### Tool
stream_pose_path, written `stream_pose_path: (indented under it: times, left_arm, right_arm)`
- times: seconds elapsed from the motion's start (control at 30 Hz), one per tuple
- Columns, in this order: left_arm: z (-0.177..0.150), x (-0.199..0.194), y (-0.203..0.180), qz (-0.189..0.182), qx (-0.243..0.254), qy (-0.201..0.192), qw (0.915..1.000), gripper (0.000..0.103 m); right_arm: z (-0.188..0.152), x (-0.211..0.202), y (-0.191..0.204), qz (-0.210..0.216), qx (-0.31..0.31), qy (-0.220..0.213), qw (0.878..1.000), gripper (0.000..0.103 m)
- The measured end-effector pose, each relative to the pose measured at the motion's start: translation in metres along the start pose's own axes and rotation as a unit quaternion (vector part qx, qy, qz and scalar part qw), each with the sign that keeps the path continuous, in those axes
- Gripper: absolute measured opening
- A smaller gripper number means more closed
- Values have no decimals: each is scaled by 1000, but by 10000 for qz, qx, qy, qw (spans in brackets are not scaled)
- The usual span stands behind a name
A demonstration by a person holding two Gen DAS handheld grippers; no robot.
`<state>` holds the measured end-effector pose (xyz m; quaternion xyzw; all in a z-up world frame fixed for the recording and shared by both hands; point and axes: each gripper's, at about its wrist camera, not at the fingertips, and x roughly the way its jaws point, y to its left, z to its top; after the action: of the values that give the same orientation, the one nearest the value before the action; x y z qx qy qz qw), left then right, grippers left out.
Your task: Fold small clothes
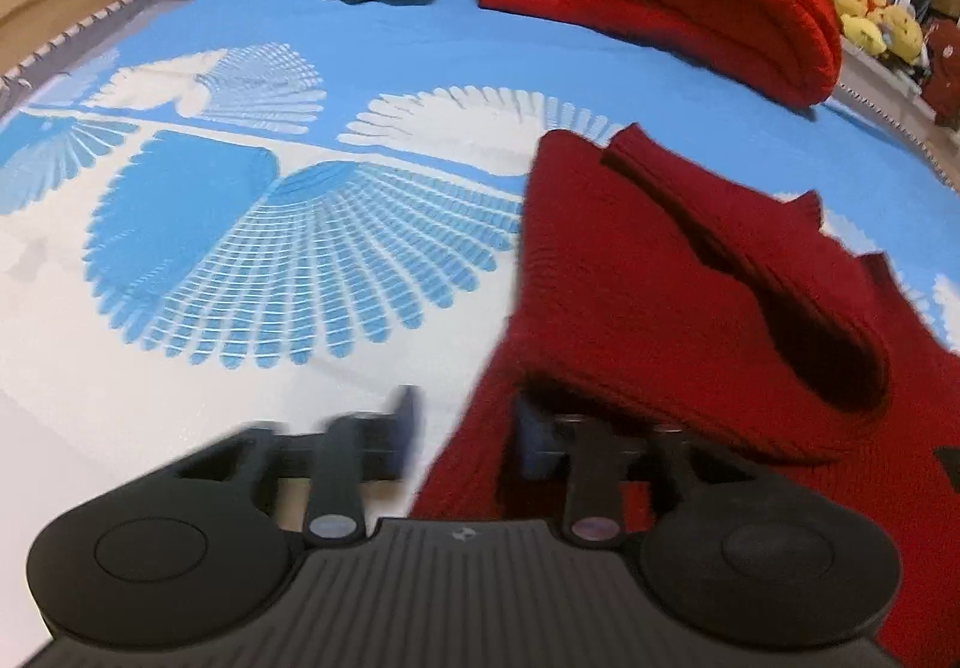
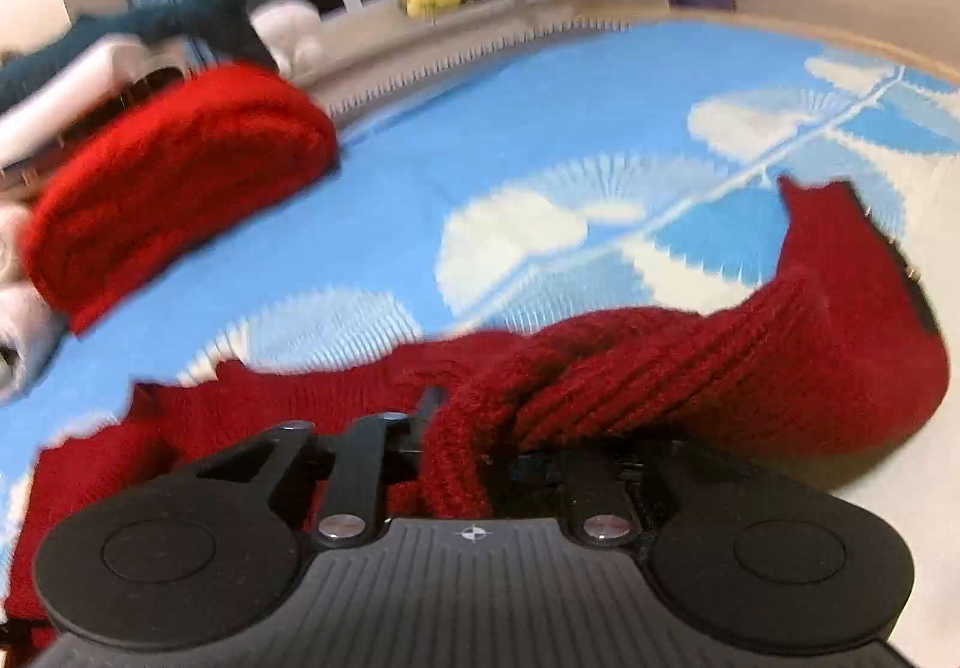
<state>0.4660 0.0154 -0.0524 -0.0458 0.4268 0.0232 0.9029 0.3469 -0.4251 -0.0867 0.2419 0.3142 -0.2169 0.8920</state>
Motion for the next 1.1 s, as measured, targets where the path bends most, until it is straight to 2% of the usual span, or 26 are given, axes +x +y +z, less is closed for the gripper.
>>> stream_pose_path:
  times: [0.03, 0.07, 0.1, 0.17, 0.23, 0.3, 0.4, 0.5, 0.57, 0.6, 0.63, 0.67, 0.7, 0.73, 0.77, 0.8, 0.83, 0.87, 1.0, 1.1]
  left_arm:
    - [-2, -2, 0, 80, 91, 8, 9999, 73]
    - [-3, -4, 1, 126, 163, 74, 9998, 86]
    - [-5, -7, 3, 131, 228, 168, 9995, 89]
    - [-14, -18, 8, 26, 389, 321, 9987, 91]
    - [-30, -30, 14, -8, 521, 586, 9969, 95]
    - [-48, -39, 20, 4, 626, 849, 9944, 100]
    - [-75, -63, 29, -2, 722, 970, 9927, 101]
    - [-106, -88, 42, 64, 713, 1082, 9916, 103]
    - [-126, -105, 51, 128, 568, 1127, 9919, 103]
    - [-135, -112, 56, 143, 452, 1195, 9917, 103]
    - [-143, -118, 61, 148, 315, 1265, 9914, 103]
    - [-152, -125, 64, 165, 193, 1287, 9914, 102]
    - [-158, -132, 66, 212, 151, 1253, 9918, 100]
    - [-164, -140, 66, 228, 165, 1155, 9929, 83]
    - [-169, -151, 65, 187, 221, 1012, 9944, 56]
    - [-174, -164, 63, 170, 341, 844, 9957, 42]
    - [-180, -173, 61, 273, 446, 741, 9959, 22]
    - [-188, -183, 60, 387, 558, 660, 9955, 11]
    - [-221, -213, 64, 462, 733, 678, 9939, 10]
    - [-242, -233, 58, 438, 935, 653, 9925, 9]
  right_arm:
    - [-2, 6, 2, -171, 9, 267, 9995, 58]
    - [-1, 8, -1, -255, 79, 487, 9985, 65]
    - [0, 6, -6, -194, 158, 596, 9979, 70]
    - [3, -15, -17, 127, 149, 679, 9975, 73]
    - [4, -41, -27, 253, 2, 767, 9967, 86]
    - [-5, -66, -43, 275, -183, 1024, 9942, 89]
    - [-40, -97, -75, 415, -344, 1602, 9856, 89]
    - [-92, -125, -101, 452, -574, 2135, 9742, 88]
    - [-115, -145, -100, 333, -1054, 2065, 9722, 88]
    - [-123, -152, -97, 340, -1299, 1981, 9709, 82]
    - [-129, -156, -97, 382, -1412, 1970, 9694, 62]
    - [-136, -162, -97, 365, -1457, 1852, 9712, 50]
    - [-140, -169, -95, 355, -1496, 1755, 9724, 25]
    - [-143, -174, -96, 404, -1457, 1736, 9731, 20]
    - [-146, -179, -97, 396, -1384, 1736, 9742, 20]
    - [-153, -187, -97, 394, -1337, 1731, 9750, 19]
    - [-158, -195, -101, 407, -1273, 1729, 9758, 19]
    - [-160, -203, -106, 436, -1170, 1716, 9772, 19]
    - [-173, -240, -116, 494, -1211, 1566, 9790, 19]
    - [-172, -243, -119, 372, -1193, 1569, 9797, 18]
